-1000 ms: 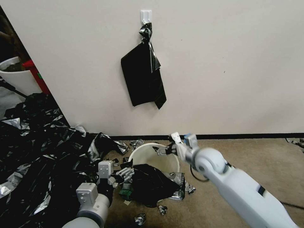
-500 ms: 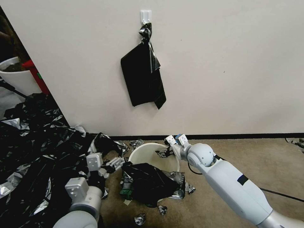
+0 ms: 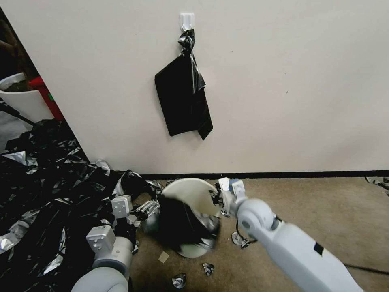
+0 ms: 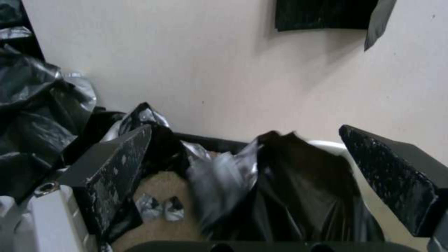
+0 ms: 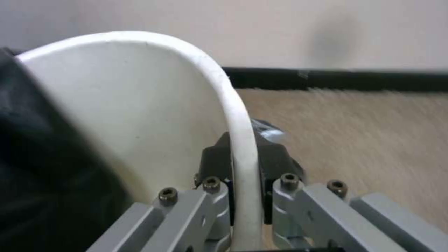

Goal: Place a trash bag onto the trash bin.

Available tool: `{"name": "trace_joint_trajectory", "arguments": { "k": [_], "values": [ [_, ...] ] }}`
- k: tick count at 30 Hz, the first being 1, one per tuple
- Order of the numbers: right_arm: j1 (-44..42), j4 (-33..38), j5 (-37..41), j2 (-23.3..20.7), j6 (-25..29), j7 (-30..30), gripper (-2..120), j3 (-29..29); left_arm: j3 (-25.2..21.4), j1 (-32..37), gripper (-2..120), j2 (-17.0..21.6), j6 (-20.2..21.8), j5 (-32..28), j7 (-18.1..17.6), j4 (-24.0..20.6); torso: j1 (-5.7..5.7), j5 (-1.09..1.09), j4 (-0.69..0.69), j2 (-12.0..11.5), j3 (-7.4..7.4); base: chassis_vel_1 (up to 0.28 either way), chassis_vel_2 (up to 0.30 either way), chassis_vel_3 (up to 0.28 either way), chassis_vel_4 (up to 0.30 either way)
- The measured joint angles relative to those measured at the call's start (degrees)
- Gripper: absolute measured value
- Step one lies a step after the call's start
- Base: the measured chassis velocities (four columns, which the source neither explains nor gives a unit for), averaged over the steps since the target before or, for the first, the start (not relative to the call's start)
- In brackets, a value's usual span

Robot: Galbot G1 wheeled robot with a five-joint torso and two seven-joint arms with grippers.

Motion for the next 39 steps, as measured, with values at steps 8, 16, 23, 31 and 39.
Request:
{"name": "trace_joint_trajectory", "arguments": {
  "k": [8, 16, 23, 31, 39],
  "values": [
    [-6.4, 3.9, 4.7, 2.0, 15.8, 10.7, 7, 0.8, -0.3, -0.7, 100, 0.4, -0.1, -0.4, -0.2, 1.2, 0.00, 0.00, -0.02, 0.0, 0.00, 0.000, 0.000, 0.000, 0.000],
    [-9.8, 1.1, 0.7, 6.1, 20.2, 8.0, 7, 3.1, -0.6, -0.9, 100, 0.4, -0.1, -1.9, -0.6, 2.2, 0.00, 0.00, -0.02, 0.0, 0.00, 0.000, 0.000, 0.000, 0.000],
    [-11.4, -0.7, -10.0, 3.5, 18.9, 1.3, 23, 4.0, -1.1, -1.7, 100, 0.5, -0.5, -2.7, -1.0, 3.2, 0.00, 0.03, -0.01, 0.0, 0.00, 0.000, 0.000, 0.000, 0.000],
    [-13.9, 8.8, -16.5, 0.3, 16.0, -1.2, 50, 5.5, -2.8, -3.4, 100, 0.3, -0.7, -3.2, -1.2, 5.4, 0.00, 0.01, -0.02, 0.0, 0.00, 0.000, 0.000, 0.000, 0.000],
    [-9.8, 14.7, -5.7, 2.3, 13.0, -7.3, 82, 2.5, -7.2, -4.0, 100, 0.7, -0.7, -5.4, -1.2, 7.2, 0.00, 0.01, -0.01, 0.0, 0.00, 0.000, 0.000, 0.000, 0.000]
  ]
}}
